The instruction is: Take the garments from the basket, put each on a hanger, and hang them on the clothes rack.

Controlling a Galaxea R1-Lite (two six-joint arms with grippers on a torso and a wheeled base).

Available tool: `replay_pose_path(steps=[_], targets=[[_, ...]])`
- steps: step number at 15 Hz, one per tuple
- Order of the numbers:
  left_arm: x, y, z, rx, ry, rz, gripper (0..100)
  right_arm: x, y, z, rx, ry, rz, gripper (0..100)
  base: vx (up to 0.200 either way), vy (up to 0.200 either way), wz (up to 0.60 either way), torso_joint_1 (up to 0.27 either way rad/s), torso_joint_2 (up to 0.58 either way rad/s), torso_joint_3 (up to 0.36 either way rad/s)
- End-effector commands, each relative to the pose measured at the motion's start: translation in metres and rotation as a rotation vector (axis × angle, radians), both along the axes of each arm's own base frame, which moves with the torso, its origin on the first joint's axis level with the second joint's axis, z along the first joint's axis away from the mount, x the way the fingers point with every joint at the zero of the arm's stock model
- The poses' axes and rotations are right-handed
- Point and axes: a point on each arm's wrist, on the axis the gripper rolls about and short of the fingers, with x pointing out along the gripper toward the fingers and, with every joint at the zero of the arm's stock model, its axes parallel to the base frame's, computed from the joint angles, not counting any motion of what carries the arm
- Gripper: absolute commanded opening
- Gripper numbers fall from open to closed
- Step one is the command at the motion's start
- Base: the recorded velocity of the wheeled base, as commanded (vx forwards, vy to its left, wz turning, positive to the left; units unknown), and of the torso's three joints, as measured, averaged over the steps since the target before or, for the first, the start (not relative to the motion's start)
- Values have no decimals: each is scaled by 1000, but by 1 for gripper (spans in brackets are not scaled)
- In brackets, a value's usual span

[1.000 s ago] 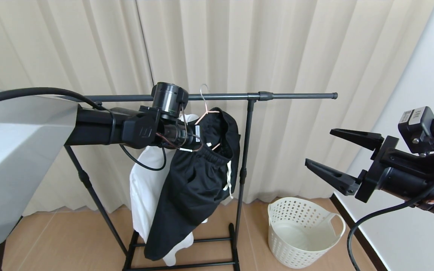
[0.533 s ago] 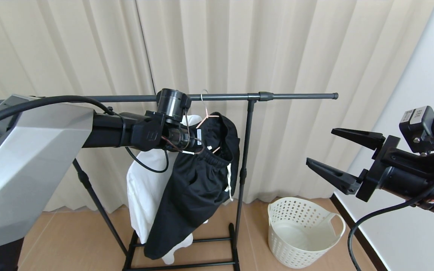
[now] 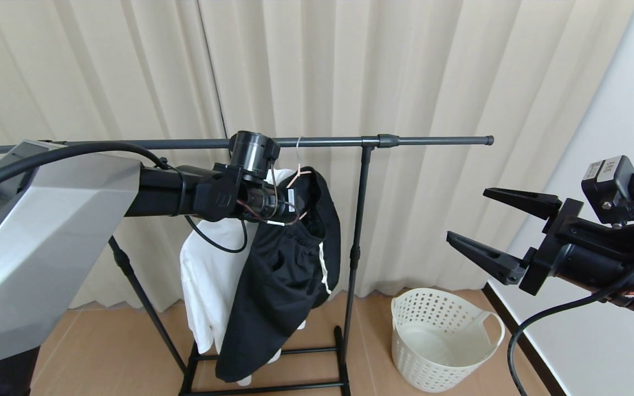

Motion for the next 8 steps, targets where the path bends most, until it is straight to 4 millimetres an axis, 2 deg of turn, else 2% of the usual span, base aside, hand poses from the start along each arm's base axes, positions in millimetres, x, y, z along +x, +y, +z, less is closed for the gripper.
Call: replay_pose_path(steps=[1,3,6,7,8], targets=[[-9,4,15,-7,-5,1,100,0,0,0,0,-2,1,100,0,0,0,0,0,0],[-27,11,35,-8,0,2,100,0,0,0,0,-1,1,100,0,0,0,0,0,0],[-77,33,73,-18,-24,-3,100,-1,0,1,2,-2,1,100,0,0,0,0,0,0],[-110,49,90,-24,-44,-4,100,-4,-1,3,5,-14,1,100,0,0,0,0,0,0],[-136,61,98,-22,-58,-10,100,-4,-1,4,6,-17,1,100,0,0,0,0,0,0]])
